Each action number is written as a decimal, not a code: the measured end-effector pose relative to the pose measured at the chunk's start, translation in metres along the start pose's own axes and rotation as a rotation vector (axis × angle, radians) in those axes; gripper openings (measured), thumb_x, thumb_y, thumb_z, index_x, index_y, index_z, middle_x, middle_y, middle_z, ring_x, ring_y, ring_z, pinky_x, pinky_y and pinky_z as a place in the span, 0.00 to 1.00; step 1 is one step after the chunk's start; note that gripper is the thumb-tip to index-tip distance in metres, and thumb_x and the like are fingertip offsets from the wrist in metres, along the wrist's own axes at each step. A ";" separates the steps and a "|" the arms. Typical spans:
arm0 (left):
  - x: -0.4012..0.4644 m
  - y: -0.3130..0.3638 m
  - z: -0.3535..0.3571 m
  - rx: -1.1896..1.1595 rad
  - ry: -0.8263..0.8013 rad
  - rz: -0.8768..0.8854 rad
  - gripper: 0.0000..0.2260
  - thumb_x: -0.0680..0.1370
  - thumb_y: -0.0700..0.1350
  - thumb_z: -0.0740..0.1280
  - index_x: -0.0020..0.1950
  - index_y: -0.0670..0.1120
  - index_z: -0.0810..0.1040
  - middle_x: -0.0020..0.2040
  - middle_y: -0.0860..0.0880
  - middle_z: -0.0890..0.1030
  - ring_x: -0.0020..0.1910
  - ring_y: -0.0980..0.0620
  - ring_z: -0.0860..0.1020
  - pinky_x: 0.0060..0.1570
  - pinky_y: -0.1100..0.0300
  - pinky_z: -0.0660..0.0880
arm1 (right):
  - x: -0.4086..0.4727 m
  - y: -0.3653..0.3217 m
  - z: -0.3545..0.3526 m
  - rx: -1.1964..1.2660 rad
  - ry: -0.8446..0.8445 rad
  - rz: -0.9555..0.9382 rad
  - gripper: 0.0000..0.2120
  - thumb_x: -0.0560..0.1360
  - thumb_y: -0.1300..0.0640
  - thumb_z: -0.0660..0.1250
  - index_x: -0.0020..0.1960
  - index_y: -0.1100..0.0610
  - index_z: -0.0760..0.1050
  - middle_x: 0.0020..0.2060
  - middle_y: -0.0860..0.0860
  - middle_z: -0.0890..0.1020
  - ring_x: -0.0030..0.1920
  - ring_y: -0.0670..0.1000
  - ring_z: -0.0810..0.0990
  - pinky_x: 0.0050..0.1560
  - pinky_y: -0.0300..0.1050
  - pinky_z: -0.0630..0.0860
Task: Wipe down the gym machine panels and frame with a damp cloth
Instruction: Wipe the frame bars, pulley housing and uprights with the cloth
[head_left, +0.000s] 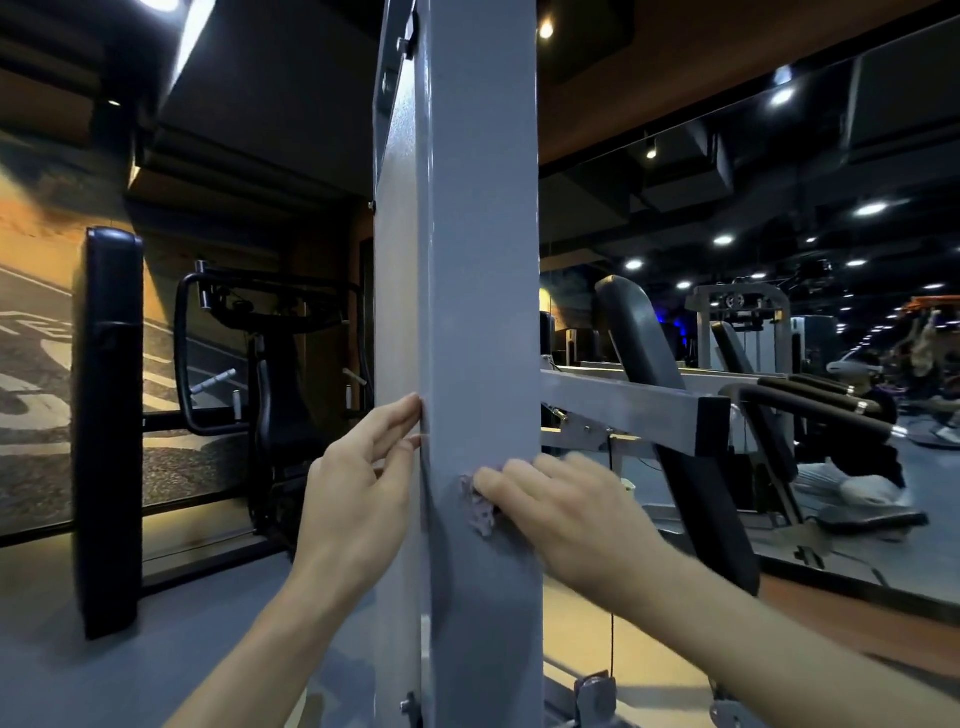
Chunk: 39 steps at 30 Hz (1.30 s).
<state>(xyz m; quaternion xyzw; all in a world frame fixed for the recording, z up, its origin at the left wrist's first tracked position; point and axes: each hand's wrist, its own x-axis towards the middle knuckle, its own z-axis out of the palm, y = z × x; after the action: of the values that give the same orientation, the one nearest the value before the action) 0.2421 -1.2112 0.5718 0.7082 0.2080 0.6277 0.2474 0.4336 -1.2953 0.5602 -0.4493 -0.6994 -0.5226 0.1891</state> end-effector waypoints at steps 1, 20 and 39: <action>-0.001 0.001 0.001 -0.004 0.003 -0.002 0.19 0.84 0.37 0.64 0.72 0.54 0.78 0.59 0.69 0.81 0.61 0.68 0.79 0.66 0.66 0.74 | 0.008 0.008 -0.003 0.009 0.007 0.004 0.11 0.79 0.55 0.56 0.60 0.51 0.70 0.38 0.49 0.73 0.33 0.55 0.74 0.30 0.50 0.69; -0.008 0.013 -0.004 0.196 -0.094 -0.032 0.20 0.85 0.54 0.60 0.78 0.62 0.69 0.65 0.65 0.77 0.57 0.75 0.74 0.61 0.70 0.68 | 0.048 0.048 -0.023 0.229 0.156 0.460 0.17 0.80 0.63 0.63 0.62 0.46 0.64 0.40 0.47 0.76 0.40 0.53 0.75 0.41 0.53 0.72; -0.008 0.008 -0.005 0.182 -0.152 -0.025 0.20 0.87 0.49 0.58 0.79 0.59 0.68 0.68 0.67 0.74 0.56 0.86 0.67 0.55 0.86 0.60 | 0.056 0.044 -0.034 0.003 0.086 0.373 0.14 0.81 0.52 0.53 0.63 0.52 0.70 0.31 0.44 0.68 0.33 0.53 0.70 0.29 0.44 0.59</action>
<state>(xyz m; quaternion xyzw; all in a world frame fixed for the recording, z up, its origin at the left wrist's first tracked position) 0.2362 -1.2220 0.5705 0.7705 0.2536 0.5477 0.2052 0.4336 -1.2995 0.6386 -0.5481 -0.5961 -0.4964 0.3129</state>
